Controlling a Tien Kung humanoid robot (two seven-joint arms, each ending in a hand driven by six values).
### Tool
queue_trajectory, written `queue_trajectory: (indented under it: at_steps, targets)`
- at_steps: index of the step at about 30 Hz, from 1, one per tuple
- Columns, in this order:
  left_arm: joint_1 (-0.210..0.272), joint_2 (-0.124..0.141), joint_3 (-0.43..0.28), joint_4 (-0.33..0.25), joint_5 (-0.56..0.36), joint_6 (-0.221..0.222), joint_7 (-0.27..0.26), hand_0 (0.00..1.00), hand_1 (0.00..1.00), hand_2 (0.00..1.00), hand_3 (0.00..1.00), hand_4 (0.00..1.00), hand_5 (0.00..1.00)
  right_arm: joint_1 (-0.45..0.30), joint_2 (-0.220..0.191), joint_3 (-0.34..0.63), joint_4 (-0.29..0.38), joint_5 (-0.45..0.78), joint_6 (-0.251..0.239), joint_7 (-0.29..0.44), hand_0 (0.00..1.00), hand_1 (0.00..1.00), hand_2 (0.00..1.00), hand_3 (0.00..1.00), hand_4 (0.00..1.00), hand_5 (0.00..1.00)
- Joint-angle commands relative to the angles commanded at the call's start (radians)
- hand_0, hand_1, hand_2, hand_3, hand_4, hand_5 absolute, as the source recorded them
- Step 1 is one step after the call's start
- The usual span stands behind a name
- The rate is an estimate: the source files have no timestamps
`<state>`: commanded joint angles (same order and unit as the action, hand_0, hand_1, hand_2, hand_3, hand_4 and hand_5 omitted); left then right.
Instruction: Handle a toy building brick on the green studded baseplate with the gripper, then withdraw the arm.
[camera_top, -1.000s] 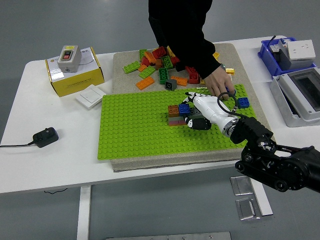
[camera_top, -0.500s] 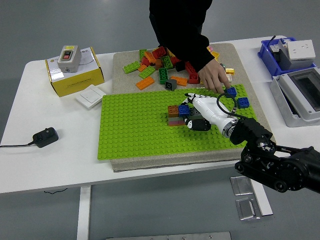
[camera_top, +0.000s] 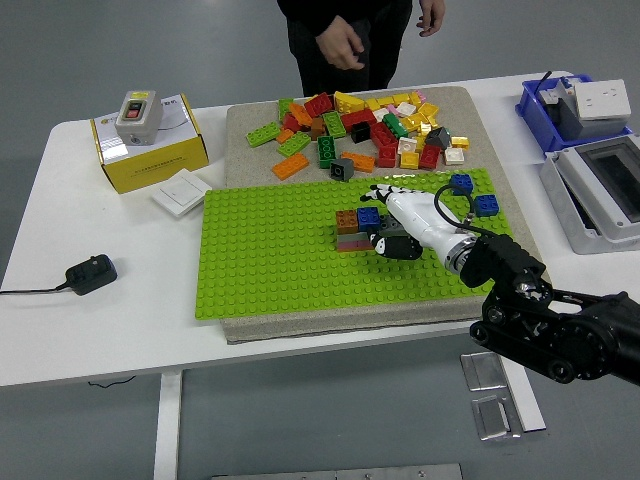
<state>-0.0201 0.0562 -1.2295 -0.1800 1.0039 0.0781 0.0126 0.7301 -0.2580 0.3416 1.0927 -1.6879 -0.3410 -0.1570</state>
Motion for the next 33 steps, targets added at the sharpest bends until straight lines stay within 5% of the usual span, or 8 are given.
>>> queue_trajectory:
  at_steps: [18, 33]
  targets:
    - [-0.002, -0.001, -0.005, 0.0, -0.001, -0.016, -0.016, 0.66, 0.659, 0.568, 0.592, 0.156, 0.681, -0.002, -0.005, 0.004, 0.012, 0.019, -0.003, 0.017, 0.831, 0.903, 0.97, 0.839, 0.507, 0.341]
    - [0.003, -0.004, 0.0, 0.0, -0.011, -0.026, -0.041, 0.66, 0.658, 0.567, 0.592, 0.158, 0.681, -0.054, -0.057, 0.089, 0.148, 0.099, -0.008, 0.044, 0.835, 0.905, 0.98, 0.878, 0.519, 0.342]
